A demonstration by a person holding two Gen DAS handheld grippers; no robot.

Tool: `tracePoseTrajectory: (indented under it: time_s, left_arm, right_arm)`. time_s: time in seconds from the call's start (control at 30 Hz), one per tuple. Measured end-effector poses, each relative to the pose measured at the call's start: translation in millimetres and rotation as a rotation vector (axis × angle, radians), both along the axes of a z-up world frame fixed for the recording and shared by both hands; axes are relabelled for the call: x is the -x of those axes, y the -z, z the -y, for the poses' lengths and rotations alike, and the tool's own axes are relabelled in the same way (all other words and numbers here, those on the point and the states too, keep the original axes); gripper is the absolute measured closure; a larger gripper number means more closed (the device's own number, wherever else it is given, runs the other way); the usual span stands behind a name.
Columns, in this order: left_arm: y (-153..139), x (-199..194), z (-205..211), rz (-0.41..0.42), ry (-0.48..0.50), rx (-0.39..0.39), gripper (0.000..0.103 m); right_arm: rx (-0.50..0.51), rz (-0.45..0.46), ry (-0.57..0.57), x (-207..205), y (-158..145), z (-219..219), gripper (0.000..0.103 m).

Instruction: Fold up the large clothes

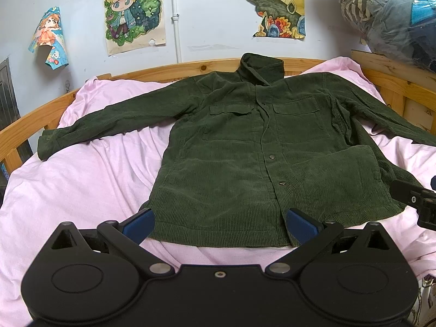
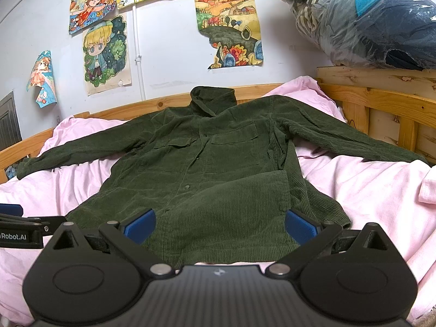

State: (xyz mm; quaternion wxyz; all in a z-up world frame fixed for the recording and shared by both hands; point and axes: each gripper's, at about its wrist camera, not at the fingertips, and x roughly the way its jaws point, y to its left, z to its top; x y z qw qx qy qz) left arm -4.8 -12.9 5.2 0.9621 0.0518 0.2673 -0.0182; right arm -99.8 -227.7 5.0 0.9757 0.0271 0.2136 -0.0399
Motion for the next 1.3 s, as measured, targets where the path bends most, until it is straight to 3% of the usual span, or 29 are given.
tracePoseTrajectory:
  time_s: [0.97,1.13,1.3]
  left_arm:
    - [0.3,0.2,0.9,-0.007,0.004,-0.002,0.001]
    - [-1.4,-16.6,0.4,-0.022,-0.008,-0.028,0.001]
    - [-21.5,-44.8,7.0,-0.001,0.034,-0.058,0.001]
  right_arm:
    - [-0.002,-0.011,0.013,1.5,-6.0,-4.7,0.000]
    - [-0.084,-0.037,0.116,-3.1,-12.8,22.2,0.000]
    - [-0.258,0.029,0.349,1.0,-31.6,86.6,0.000]
